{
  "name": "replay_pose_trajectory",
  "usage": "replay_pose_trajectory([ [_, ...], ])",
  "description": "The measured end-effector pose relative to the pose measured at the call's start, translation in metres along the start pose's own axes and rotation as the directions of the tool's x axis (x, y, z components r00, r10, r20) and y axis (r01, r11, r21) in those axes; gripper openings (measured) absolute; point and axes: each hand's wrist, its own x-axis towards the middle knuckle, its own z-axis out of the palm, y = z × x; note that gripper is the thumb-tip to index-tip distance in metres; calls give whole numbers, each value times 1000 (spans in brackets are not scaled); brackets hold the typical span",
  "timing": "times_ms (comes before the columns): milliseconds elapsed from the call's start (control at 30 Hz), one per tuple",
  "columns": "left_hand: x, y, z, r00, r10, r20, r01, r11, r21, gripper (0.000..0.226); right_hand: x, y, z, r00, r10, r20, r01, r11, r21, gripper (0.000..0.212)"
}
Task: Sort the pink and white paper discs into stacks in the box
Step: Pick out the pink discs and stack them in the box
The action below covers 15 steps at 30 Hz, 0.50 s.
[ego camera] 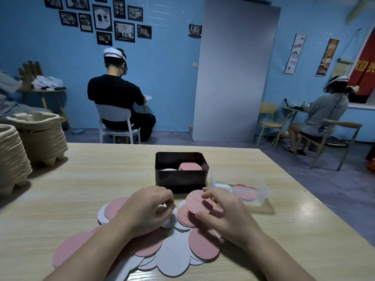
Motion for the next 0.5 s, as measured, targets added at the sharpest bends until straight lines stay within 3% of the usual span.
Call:
replay_pose_trajectory([
  [133,5,8,3,998,-1,68,5,999,-51,26,-14,10,-19,999,-35,6,35,999,-32,42],
  [300,18,24,17,974,19,228,-13,1000,-27,64,-25,25,-17,999,-30,15,30,999,-35,44],
  [500,25,27,23,979,25,204,-6,995,-95,65,-21,31,-10,1000,-3,15,4,1000,-24,42],
])
